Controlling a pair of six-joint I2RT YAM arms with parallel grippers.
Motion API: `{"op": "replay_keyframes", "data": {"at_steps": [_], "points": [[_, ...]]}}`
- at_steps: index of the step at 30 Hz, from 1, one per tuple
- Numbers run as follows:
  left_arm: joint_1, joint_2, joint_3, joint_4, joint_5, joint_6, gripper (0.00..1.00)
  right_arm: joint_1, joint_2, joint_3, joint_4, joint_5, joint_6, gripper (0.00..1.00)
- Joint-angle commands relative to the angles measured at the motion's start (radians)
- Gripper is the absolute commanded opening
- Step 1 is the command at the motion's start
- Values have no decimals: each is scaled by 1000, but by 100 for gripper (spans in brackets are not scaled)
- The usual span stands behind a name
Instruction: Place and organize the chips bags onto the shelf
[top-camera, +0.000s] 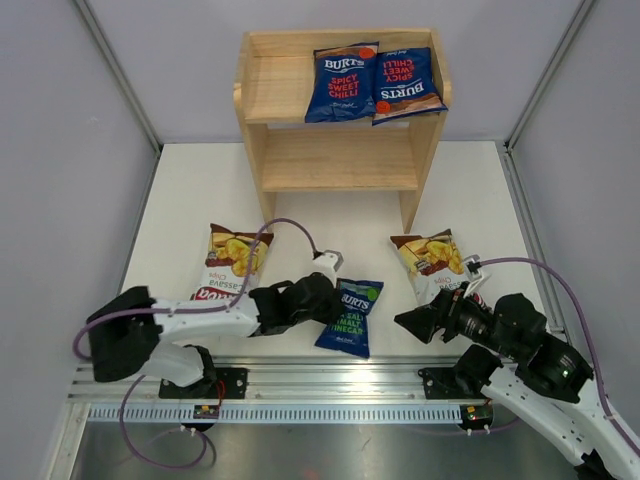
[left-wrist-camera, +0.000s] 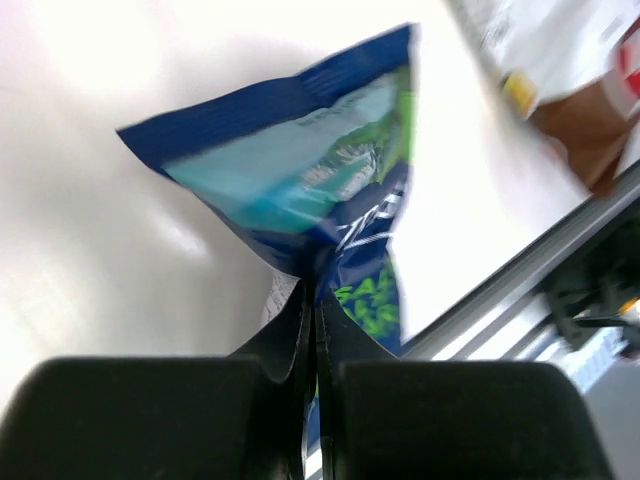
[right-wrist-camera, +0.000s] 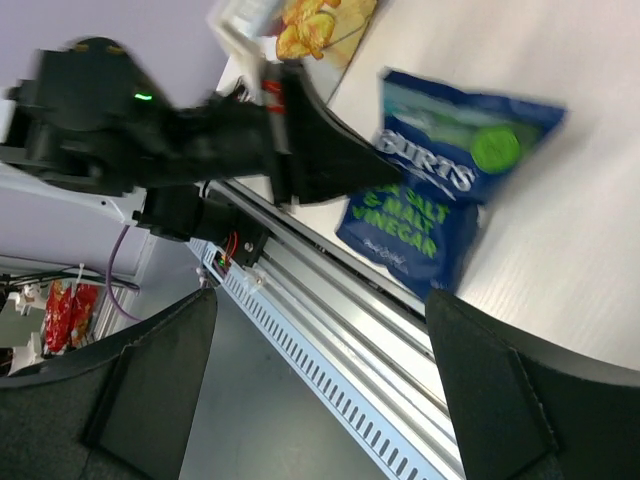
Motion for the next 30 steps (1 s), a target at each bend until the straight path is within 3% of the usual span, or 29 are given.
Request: {"op": "replay_keyframes", "data": {"at_steps": [1, 6, 7, 11, 18, 26, 30], "points": [[-4, -211, -44, -50, -205, -80, 0, -1, 11, -70, 157, -49, 49, 93], [-4, -492, -75, -170, -363, -133, 0, -1, 123, -234, 464, -199, 118, 92], [-4, -582, -69, -207, -382, -136, 0, -1, 196, -256, 595, -224, 144, 92], [-2, -740, 1, -308, -455, -107, 0, -1, 380, -302, 863, -328, 172, 89], [-4, -837, 181, -406, -571, -38, 0, 32, 485, -359, 1283, -355, 223, 89], [-2, -912, 175, -134, -549, -76, 0, 168, 721, -267, 1618, -261, 149, 84], [-4, -914, 155, -37, -506, -142, 0, 222, 801, -188, 1681, -171, 61, 84]]}}
